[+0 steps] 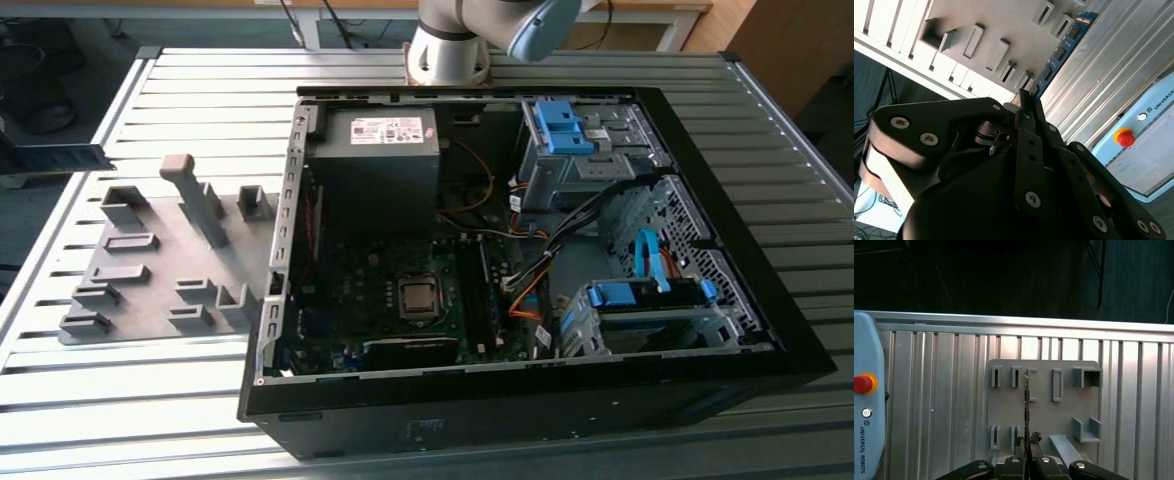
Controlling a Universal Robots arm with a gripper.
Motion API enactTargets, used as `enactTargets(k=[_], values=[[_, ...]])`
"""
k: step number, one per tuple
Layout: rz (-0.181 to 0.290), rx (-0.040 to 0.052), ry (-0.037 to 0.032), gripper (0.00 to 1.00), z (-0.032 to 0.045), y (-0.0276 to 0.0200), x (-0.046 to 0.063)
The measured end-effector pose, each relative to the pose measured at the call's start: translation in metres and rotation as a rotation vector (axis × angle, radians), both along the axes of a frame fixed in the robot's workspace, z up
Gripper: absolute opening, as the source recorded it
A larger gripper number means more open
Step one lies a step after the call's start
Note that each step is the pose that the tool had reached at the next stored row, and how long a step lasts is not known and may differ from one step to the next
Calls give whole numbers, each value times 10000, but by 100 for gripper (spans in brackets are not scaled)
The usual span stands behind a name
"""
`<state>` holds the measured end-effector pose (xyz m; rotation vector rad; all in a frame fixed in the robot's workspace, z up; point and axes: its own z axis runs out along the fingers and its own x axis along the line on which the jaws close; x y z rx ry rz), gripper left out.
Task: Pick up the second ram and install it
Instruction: 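Pick up the second ram and move it above second insertion slot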
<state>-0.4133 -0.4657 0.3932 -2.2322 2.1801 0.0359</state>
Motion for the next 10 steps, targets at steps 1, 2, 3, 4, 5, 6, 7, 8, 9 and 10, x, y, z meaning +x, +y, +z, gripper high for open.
enactTargets(k=[1,2,3,4,5,6,7,8,9,10], values=[[0,0,0,14,12,0,0],[0,0,0,14,24,0,0],[0,0,0,14,33,0,0],[0,0,0,14,43,0,0],[0,0,0,14,54,0,0],[0,0,1,14,66,0,0],[0,0,0,14,78,0,0],[0,0,0,14,91,0,0],[0,1,-2,14,104,0,0],[1,1,-2,14,118,0,0]])
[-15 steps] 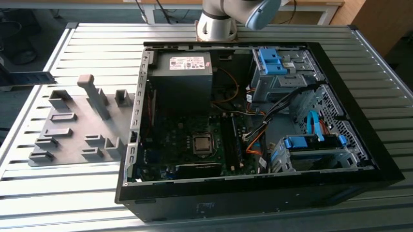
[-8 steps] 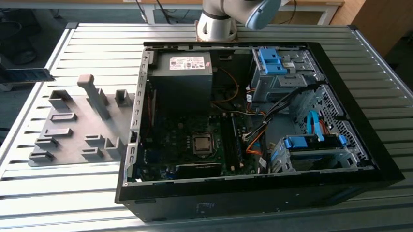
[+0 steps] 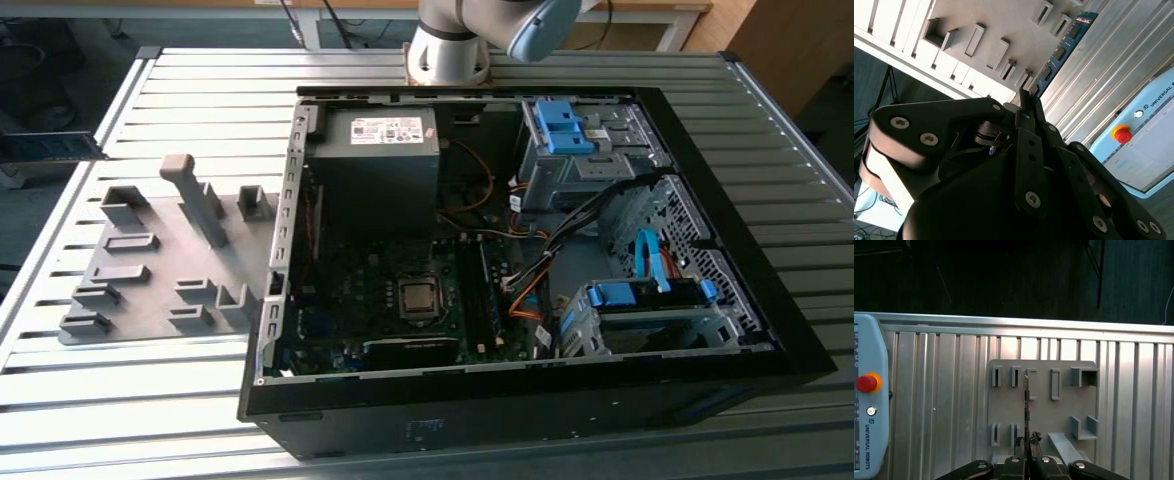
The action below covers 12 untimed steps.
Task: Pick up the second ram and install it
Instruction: 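Pick up the second ram and move it above second insertion slot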
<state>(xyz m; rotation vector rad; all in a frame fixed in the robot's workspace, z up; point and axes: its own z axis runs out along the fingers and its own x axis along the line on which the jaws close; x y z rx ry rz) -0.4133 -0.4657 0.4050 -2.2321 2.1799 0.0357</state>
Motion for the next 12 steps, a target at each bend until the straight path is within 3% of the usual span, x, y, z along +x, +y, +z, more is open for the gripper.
enactTargets(k=[5,12], values=[[-1,0,-1,14,63,0,0],[0,-1,-1,14,71,0,0]])
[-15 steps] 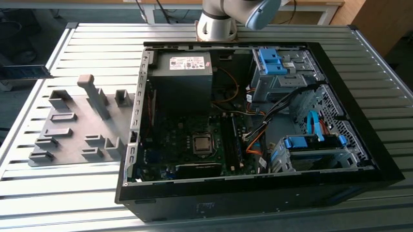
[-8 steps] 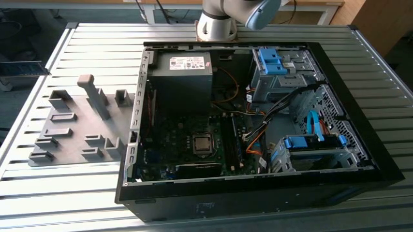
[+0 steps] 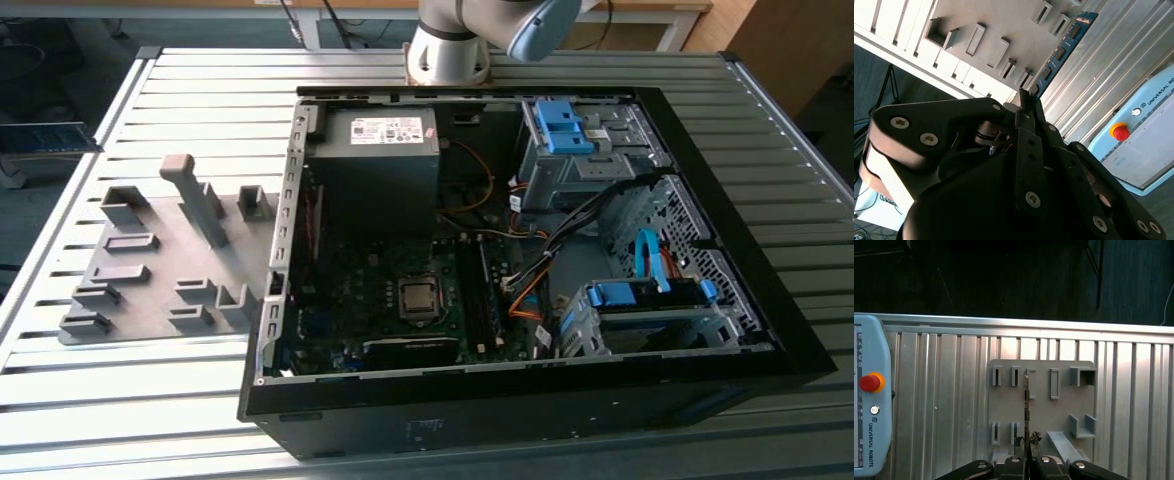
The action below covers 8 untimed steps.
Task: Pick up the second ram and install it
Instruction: 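Pick up the second ram and move it above second insertion slot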
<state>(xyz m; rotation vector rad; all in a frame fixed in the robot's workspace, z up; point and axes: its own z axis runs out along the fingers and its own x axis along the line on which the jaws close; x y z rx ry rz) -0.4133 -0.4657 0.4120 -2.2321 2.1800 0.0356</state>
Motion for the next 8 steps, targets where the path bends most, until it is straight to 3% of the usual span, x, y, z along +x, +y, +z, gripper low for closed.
enactTargets(k=[8], values=[[0,0,0,14,0,0,8]])
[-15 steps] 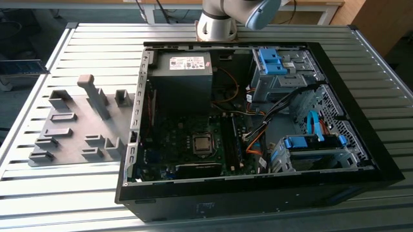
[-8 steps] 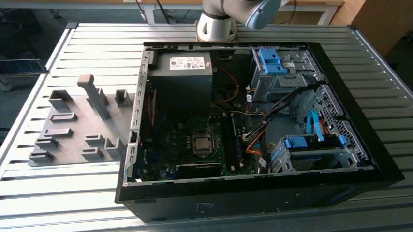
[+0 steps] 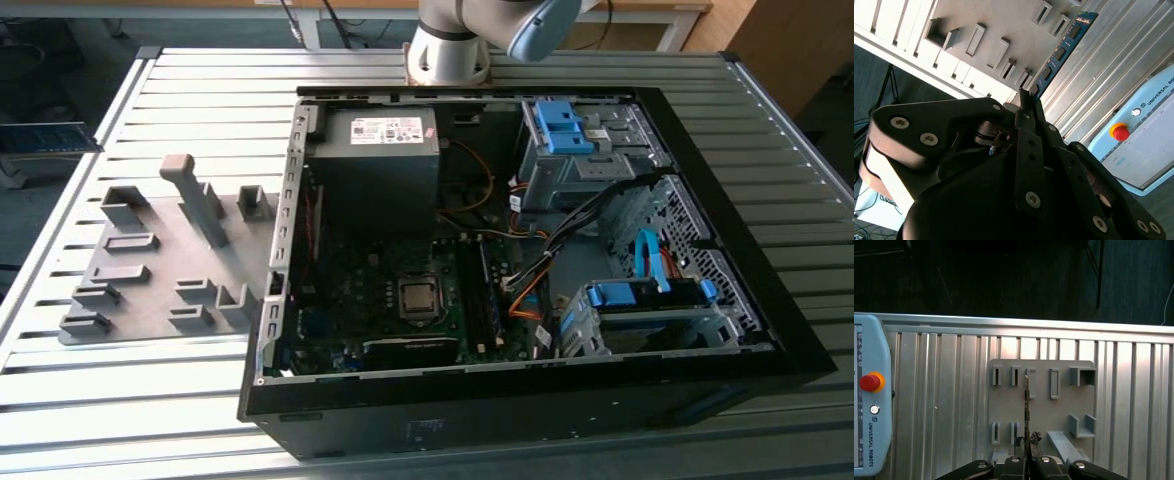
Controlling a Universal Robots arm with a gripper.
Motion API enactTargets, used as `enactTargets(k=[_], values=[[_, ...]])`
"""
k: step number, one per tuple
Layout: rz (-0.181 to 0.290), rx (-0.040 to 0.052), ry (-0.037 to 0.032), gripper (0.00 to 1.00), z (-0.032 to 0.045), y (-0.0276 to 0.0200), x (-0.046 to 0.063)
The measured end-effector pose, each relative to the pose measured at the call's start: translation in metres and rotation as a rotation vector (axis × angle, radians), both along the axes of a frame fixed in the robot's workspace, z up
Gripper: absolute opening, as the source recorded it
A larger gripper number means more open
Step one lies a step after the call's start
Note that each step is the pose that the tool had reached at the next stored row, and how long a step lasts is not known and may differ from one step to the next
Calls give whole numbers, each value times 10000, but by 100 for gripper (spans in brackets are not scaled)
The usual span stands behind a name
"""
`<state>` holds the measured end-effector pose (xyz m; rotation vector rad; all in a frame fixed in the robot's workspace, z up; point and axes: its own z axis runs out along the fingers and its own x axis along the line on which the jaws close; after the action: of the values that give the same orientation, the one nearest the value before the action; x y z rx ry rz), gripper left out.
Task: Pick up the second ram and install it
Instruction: 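Pick up the second ram and move it above second insertion slot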
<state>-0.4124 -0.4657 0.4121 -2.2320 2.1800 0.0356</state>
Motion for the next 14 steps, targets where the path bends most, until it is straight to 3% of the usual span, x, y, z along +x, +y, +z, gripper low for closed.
enactTargets(k=[14], values=[[1,1,1,14,1,0,34]])
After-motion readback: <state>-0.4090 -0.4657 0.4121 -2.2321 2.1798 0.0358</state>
